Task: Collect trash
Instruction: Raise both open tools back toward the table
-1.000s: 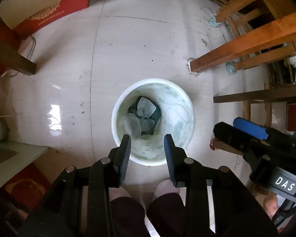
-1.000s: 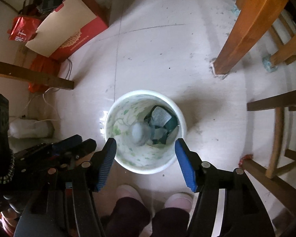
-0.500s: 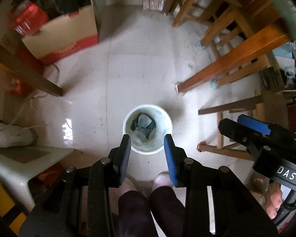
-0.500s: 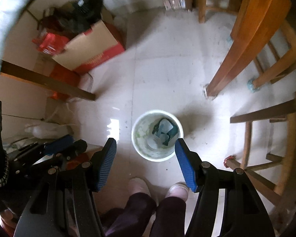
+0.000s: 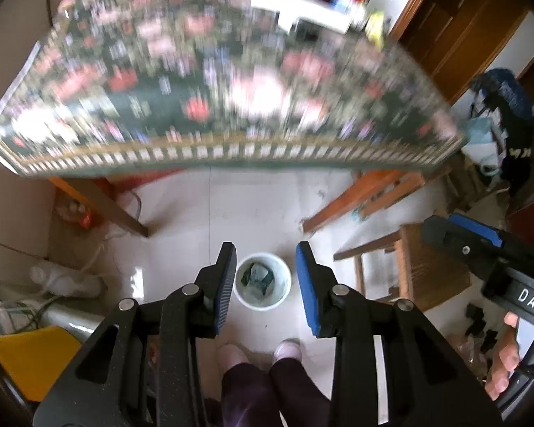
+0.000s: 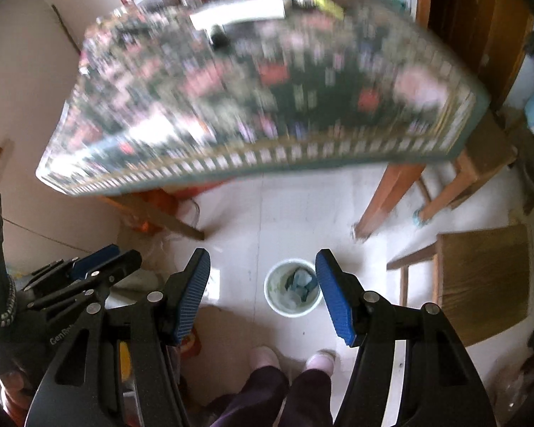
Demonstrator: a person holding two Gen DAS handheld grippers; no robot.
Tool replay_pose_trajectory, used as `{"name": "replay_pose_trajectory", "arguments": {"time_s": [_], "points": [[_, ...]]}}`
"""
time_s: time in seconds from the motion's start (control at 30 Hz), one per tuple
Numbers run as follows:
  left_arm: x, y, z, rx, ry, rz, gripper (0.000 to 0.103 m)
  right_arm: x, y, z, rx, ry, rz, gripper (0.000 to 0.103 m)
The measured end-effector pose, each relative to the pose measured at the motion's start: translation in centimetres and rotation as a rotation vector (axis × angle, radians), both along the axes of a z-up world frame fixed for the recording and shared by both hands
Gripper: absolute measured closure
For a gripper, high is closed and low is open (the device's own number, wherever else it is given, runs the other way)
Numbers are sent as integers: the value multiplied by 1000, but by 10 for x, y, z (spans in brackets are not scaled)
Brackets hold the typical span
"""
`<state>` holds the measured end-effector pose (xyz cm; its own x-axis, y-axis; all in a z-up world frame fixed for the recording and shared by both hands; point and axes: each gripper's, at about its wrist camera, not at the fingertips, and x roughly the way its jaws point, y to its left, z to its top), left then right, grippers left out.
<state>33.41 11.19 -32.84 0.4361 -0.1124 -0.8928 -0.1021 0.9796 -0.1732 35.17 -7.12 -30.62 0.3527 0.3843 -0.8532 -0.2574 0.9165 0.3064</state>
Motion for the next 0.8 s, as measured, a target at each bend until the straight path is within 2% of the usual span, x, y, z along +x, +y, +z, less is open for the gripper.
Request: {"name": "replay_pose_trajectory", "arguments": {"time_s": [0.27, 0.4, 0.47, 0.67, 0.73, 0.8], "points": [[-20, 7, 128, -1, -203, -23, 70, -29, -6, 113, 27, -191, -66, 45], [-30, 8, 175, 18, -300, -64, 70, -47, -11, 166, 44, -289, -104, 45], [-40, 10, 198, 26, -348, -77, 66, -54, -10, 185, 28, -346, -125, 45], [-57, 16, 240, 31, -458, -103, 64, -71, -8, 225, 12, -469, -149, 45], [-58, 18, 247, 36, -482, -101, 58, -74, -9, 233, 9, -501, -160, 43], [-55, 19, 252, 34, -498, -101, 47, -73, -9, 239, 10, -525, -168, 37]]}}
